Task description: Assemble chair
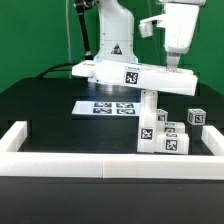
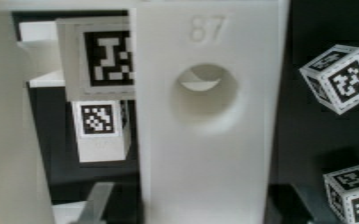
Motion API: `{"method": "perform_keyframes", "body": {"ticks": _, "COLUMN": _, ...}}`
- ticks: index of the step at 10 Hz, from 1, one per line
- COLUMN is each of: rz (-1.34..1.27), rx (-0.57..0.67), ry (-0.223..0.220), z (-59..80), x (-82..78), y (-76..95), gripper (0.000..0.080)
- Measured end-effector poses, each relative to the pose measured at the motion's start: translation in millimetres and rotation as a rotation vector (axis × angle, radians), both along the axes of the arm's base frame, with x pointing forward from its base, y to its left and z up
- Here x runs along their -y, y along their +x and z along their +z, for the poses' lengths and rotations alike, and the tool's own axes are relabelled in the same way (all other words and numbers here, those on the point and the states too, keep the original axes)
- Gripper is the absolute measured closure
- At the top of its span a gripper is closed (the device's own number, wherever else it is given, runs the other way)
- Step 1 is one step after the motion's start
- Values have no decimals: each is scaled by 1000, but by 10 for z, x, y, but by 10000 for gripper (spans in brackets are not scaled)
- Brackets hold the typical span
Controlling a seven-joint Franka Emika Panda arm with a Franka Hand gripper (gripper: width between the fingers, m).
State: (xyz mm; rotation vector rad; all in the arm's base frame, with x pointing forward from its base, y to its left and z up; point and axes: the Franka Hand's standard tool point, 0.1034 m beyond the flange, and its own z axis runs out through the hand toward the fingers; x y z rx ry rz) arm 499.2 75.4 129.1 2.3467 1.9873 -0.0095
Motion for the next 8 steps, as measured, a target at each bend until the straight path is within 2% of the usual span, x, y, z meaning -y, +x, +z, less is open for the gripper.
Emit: {"method": "perform_keyframes", "body": {"ticks": 8, "rz": -4, "rx": -13, "ry": -4, "z": 8, "x": 21, "y": -4, "gripper": 511}}
